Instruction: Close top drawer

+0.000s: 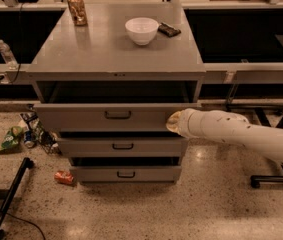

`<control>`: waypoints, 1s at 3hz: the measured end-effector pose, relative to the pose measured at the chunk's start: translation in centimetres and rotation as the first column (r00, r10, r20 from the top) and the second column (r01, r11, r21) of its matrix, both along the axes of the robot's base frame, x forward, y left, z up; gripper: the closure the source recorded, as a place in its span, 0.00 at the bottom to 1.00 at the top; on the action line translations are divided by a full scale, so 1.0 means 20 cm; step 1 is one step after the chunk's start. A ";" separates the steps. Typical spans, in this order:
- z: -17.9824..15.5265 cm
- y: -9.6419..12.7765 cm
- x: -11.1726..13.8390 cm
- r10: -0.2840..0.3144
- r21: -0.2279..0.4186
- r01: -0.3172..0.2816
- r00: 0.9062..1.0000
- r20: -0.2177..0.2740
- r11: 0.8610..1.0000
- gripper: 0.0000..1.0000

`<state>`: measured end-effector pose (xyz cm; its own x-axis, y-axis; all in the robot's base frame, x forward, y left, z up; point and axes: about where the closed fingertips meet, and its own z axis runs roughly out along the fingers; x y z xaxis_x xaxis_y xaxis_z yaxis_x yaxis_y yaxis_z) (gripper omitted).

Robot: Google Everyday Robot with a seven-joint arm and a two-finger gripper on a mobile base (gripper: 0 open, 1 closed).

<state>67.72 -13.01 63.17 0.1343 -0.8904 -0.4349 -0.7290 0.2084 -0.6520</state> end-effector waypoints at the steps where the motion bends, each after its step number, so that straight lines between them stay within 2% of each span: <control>1: 0.00 0.00 0.00 0.000 0.000 0.000 1.000 0.000 1.000 1.00; 2: -0.01 -0.02 0.08 -0.007 -0.009 0.007 1.000 0.003 1.000 1.00; 3: -0.01 -0.02 0.10 -0.008 -0.012 0.008 1.000 0.006 1.000 1.00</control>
Offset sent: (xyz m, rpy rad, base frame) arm 0.0549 -0.0156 -0.0067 -0.0325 -0.0138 -0.0286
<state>69.65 -13.40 62.93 0.1297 -0.8967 -0.4233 -0.7238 0.2061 -0.6585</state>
